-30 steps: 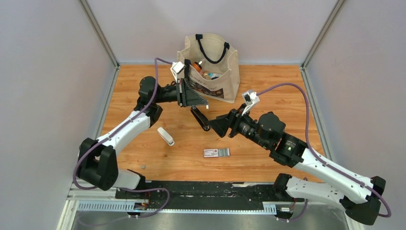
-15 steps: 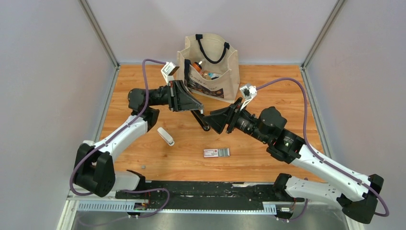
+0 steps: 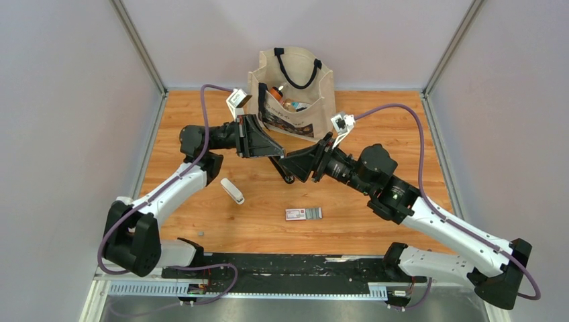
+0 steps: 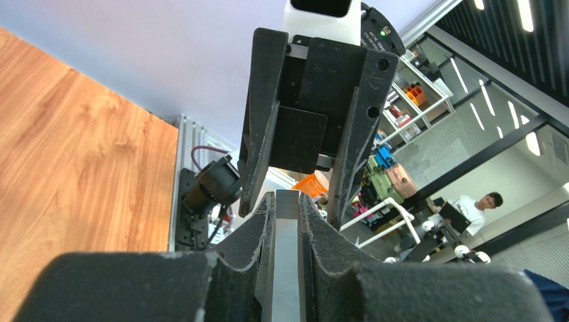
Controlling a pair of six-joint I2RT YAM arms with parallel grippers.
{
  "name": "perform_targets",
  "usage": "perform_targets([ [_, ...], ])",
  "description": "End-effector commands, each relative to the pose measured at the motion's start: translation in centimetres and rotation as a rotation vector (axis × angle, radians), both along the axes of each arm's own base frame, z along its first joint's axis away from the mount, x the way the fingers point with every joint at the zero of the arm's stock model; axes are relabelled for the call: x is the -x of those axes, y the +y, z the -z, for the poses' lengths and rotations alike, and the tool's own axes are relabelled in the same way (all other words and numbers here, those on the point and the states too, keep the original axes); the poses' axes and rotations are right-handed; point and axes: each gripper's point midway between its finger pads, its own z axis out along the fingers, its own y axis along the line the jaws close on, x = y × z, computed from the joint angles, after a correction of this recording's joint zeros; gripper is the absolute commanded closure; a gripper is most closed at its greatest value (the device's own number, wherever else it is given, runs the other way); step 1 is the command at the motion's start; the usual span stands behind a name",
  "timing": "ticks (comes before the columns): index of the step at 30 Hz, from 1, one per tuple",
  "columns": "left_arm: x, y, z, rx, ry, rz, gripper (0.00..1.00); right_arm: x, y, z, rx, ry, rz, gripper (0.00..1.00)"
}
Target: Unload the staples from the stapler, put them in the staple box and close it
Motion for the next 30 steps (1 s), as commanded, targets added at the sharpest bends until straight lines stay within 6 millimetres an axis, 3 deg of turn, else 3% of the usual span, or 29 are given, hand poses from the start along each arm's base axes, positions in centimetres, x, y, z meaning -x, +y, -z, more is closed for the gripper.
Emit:
perform_targets([
  [1,1.3,0.5,-1.0,0.019,-0.091,0.004,0.98,0.3,0.1,-3.4,-0.095,-0.032,-0.024,0.50],
  [4,1.3,0.5,-0.9,0.017,-0.094,0.000,0.98,0.2,0.2,-3.4,-0.101,-0.028,-0.023,0.58],
  [14,1.5,0.5,-0.7,0.006,-0.096,0.001,0.97,0.2,0.6,-3.1,-0.118,-0.010,-0.039,0.67],
  [26,1.2,0.4,-0.4,-0.005,-0.101,-0.012,0.97,0.1,0.5,-2.1,-0.107,0.013,-0.031,0.88],
  [30,1.0,0.4,-0.4,-0.009,-0.101,-0.018,0.97,0.1,0.5,-1.2,-0.095,0.028,-0.034,0.88],
])
